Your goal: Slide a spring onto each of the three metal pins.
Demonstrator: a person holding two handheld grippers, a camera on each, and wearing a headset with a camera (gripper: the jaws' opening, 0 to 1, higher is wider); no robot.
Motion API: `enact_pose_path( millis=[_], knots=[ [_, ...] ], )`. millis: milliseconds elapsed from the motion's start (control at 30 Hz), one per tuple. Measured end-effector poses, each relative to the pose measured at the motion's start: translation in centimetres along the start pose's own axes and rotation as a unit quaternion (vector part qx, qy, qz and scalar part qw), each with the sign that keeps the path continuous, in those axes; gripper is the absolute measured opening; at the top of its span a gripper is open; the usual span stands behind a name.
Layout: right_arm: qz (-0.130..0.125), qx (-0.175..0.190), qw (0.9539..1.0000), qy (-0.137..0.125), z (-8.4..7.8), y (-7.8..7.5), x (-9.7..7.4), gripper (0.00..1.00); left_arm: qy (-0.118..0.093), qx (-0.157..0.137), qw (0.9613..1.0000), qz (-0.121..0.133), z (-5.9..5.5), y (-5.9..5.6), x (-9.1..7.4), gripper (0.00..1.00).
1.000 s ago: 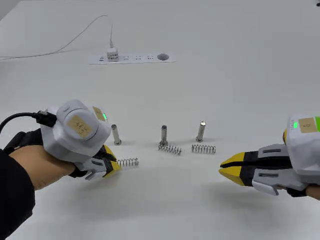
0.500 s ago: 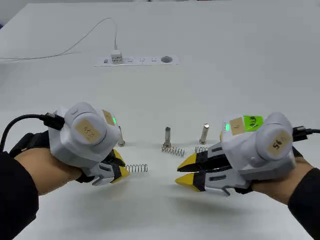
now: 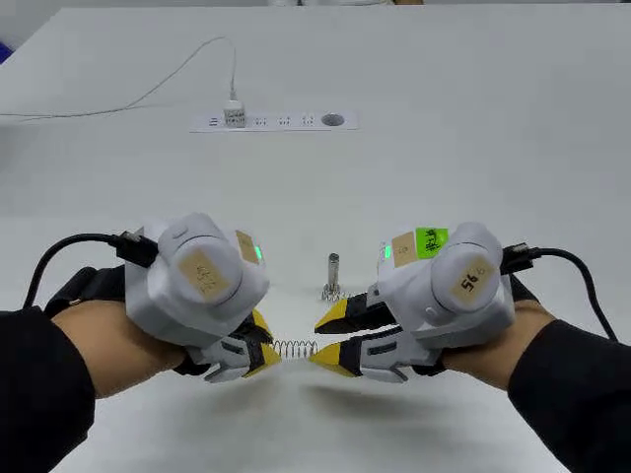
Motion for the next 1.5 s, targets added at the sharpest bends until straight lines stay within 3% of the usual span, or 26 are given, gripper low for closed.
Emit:
enact_pose_path(
  millis=[367,633,1067,1167,1500],
  knots=[
    [0.003,-0.028,0.9993,0.026,-0.5,-0.2,0.6,0.15,-0.009,0.004,0.9999,-0.002,1.0,-0.1,-0.4,0.11],
    [-0.003,-0.032,0.9991,0.028,-0.9,-0.3,0.7,0.12,-0.019,0.005,0.9998,-0.003,1.7,-0.2,-0.8,0.11],
    [-0.008,0.014,0.9997,-0.018,-0.6,-0.6,0.5,0.12,-0.075,-0.026,0.9968,-0.011,3.6,0.2,-2.1,0.1],
    [-0.004,0.028,0.999,-0.034,-0.2,-0.5,0.4,0.12,-0.103,-0.033,0.9941,-0.015,4.4,0.1,-2.6,0.1],
    [-0.012,0.063,0.9957,-0.068,0.5,-0.9,-0.3,0.11,-0.144,-0.039,0.9888,-0.011,5.2,0.4,-3.3,0.11]
  ],
)
Point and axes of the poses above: the centre of the closed fingertips' face, and the gripper's own axes: x roughly forward along the fingers, y roughly to its left, z roughly out of its top, the point moved 3 cm from there along -x, roughly backward along the fingers, and after that the axes turned 2 degrees about y, right-handed, at the moved point
